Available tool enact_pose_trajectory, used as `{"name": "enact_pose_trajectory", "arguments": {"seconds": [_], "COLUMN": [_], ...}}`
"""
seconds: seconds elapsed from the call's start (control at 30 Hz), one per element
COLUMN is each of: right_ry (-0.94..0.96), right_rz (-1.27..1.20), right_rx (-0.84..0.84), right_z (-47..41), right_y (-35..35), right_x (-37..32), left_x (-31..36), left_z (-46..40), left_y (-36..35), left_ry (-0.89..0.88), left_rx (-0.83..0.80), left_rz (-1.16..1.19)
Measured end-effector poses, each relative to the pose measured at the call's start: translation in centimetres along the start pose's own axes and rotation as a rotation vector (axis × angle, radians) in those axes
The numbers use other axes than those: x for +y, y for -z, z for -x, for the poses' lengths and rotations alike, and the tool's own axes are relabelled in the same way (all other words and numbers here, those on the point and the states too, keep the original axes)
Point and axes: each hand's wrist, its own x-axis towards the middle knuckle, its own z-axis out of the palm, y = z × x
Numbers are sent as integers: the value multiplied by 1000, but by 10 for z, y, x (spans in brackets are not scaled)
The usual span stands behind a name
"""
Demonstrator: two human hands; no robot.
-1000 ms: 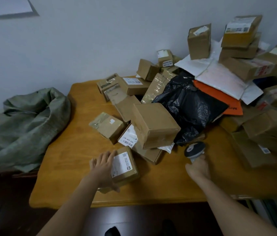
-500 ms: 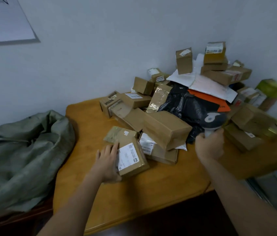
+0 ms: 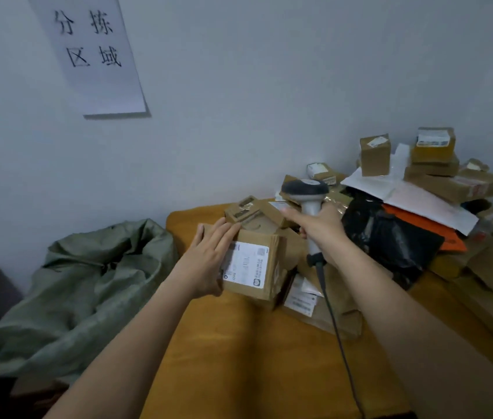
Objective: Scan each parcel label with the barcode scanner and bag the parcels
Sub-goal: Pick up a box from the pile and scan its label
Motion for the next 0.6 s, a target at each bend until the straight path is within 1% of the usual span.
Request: {"name": "enact_pose_trajectory", "arguments": {"seconds": [0.17,0.33,0.43,0.5,0.53,0.57,0.6], "right_ry": [-46,-89,-128,-128,-127,-129,-137], "right_rz": [16,41,71,18,-19,-59,-100], "right_rx": [-341,-533,-655,-658,-634,-599,-548], "right_z": [-12,-32,-37,-37,-38,-38,-38], "right_y": [-30,-44,-49,-54,-57,-59,-62], "right_x": [-13,-11,-9,-8,-8,-9,-10], "left_x": [-33,-53,-65,-71,-73,-73,-71], "left_z": [-6,-10,-12,-13,-14,-13,-12], "left_y": [24,46,52,55,55,55,57], "left_ry": [-13,-73,-160,-167,-131,-63,62], "left_rx": [-12,-7,65,80,98,109,135], "left_rz": [-84,-216,-320,-374,-383,-369,-282]}}
